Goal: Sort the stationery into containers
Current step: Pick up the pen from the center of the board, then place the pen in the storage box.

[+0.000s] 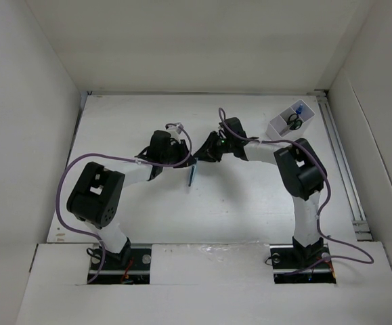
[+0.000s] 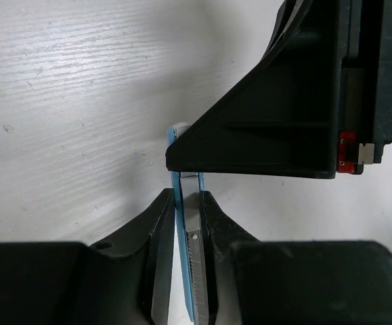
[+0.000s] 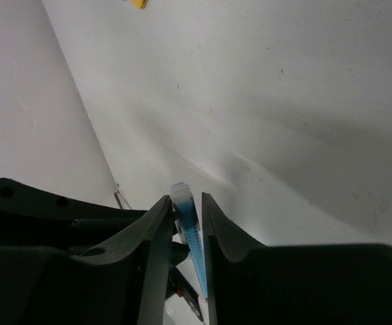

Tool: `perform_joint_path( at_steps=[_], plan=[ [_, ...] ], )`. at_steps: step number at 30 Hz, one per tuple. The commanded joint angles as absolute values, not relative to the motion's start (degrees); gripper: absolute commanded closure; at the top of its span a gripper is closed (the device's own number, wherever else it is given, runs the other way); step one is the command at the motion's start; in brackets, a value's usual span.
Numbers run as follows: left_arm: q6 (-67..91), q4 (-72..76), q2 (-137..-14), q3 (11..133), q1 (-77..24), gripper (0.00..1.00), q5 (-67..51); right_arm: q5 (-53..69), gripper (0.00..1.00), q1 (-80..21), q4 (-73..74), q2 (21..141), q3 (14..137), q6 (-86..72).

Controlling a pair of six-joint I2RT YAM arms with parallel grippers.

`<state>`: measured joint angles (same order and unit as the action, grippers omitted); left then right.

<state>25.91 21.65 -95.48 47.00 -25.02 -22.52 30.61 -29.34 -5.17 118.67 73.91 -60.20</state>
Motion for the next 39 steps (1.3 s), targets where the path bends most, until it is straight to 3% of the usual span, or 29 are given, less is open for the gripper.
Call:
perform_joint_path(
  at_steps=[1,5,6,7,11,13,19,22,29,34,39],
  plan=[
    [26.02,24.60,-93.16,46.85,-24.87,1.00,-24.70,31.46,0.72,-29.71,-7.91,118.91,75.85,-60.38],
    [26.54,24.62,-93.16,46.85,-24.87,1.00,-26.62,30.67,1.00,-29.71,-9.22,117.69,75.15,-60.38],
    [26.54,24.61,-93.69,46.85,-24.87,0.96,-26.63,30.06,1.00,-29.71,-9.23,117.69,74.62,-60.38],
    [26.54,25.83,-93.69,46.24,-24.87,0.82,-27.50,29.28,1.00,-29.71,-9.23,116.90,73.92,-60.38],
    [25.93,27.60,-89.58,45.62,-24.87,0.52,-27.17,24.89,1.00,-28.39,-9.23,113.39,72.52,-60.38],
    [25.93,28.29,-87.30,44.83,-24.87,0.47,-26.55,24.26,1.00,-26.81,-9.23,111.98,71.89,-60.38],
    [26.46,29.88,-78.50,40.44,-24.87,0.46,-20.84,19.08,1.00,-19.43,-8.62,103.20,67.15,-59.86],
    [27.16,28.84,-76.29,39.73,-24.87,0.44,-18.55,10.84,1.00,-15.04,-4.23,96.54,66.36,-59.33],
    [28.48,27.07,-74.88,38.58,-24.87,0.47,-16.09,-36.52,1.00,-11.78,9.22,83.34,69.52,-58.80],
    [29.09,26.10,-73.22,38.58,-24.87,0.49,-17.40,-54.11,1.00,-11.78,14.93,87.87,76.18,-57.57],
    [29.09,24.87,-71.98,37.97,-24.87,0.49,-17.40,-62.13,1.00,-10.73,20.89,96.48,83.04,-56.34]
  ],
)
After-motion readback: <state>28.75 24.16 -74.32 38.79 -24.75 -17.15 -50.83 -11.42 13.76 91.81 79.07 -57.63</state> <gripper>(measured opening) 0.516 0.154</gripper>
